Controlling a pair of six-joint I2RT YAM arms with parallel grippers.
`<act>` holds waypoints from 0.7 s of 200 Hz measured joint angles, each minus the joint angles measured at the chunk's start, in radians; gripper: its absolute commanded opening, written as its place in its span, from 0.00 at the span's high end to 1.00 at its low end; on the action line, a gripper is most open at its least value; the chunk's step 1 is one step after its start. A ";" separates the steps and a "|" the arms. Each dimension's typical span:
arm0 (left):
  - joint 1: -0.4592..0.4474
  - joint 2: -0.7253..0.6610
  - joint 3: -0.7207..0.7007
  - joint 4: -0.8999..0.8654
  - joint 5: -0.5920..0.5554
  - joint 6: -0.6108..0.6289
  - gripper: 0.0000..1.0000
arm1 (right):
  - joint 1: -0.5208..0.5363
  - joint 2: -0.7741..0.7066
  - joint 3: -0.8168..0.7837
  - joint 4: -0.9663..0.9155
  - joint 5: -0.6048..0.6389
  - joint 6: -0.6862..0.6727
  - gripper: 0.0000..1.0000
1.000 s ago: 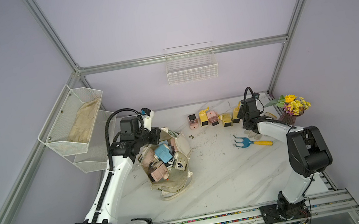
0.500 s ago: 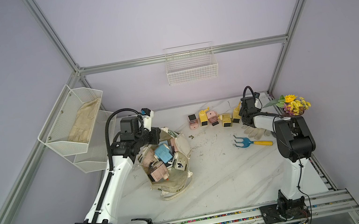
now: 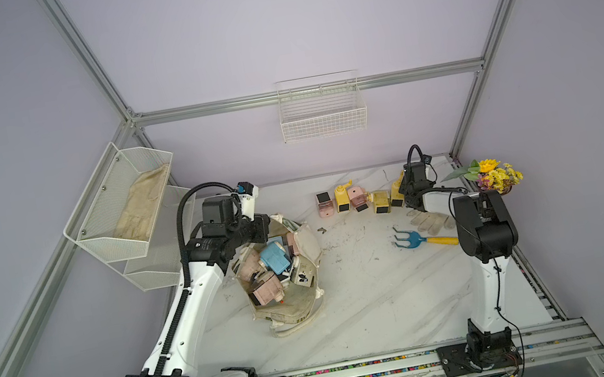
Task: Take out the pencil sharpeners from the tote bags
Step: Place the pencil sharpener at the center of the board.
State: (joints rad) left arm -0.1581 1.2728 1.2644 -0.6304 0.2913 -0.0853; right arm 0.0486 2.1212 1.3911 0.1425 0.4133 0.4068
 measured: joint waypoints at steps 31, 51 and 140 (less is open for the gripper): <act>0.000 0.000 0.000 0.000 0.000 0.000 0.95 | 0.000 0.000 -0.002 0.001 -0.012 0.008 0.27; 0.000 0.000 0.000 0.000 0.000 0.000 0.95 | 0.000 -0.004 -0.010 0.002 -0.019 0.013 0.22; 0.000 0.001 0.000 0.000 0.002 -0.001 0.95 | 0.049 -0.350 -0.138 -0.033 -0.095 0.057 0.21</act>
State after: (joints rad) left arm -0.1581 1.2736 1.2644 -0.6304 0.2932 -0.0860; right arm 0.0978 1.7710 1.2530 0.1093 0.3180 0.4641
